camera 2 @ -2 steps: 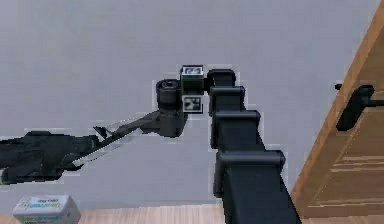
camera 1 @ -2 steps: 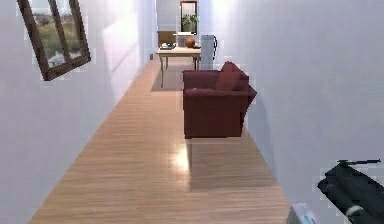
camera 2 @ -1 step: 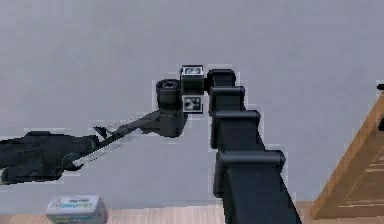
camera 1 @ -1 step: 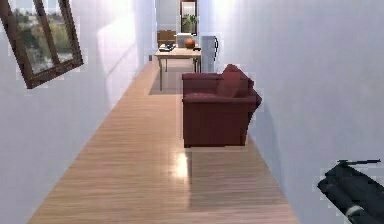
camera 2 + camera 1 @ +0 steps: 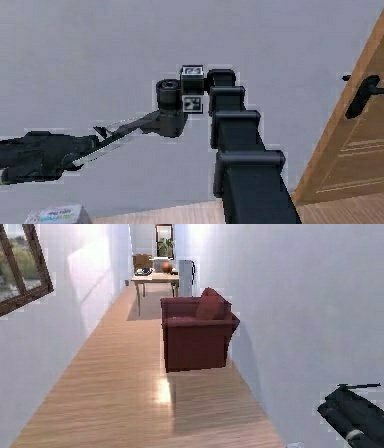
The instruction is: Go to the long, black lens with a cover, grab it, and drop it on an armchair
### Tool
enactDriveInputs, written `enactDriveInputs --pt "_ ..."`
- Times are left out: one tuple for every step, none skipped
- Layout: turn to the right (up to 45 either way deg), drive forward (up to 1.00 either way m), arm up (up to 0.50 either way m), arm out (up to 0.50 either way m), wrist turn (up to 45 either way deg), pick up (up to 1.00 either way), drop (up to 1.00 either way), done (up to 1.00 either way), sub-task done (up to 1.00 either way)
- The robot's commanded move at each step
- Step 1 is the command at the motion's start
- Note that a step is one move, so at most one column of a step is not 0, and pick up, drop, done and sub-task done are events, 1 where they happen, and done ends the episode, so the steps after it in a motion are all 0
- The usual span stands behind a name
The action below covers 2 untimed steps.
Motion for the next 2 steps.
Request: enactDriveInputs --pt "0.0 1.0 0.0 0.0 0.0 0.0 0.0 0.0 0.0" --pt "6.0 0.0 0.0 0.0 0.0 0.0 0.0 0.0 0.0"
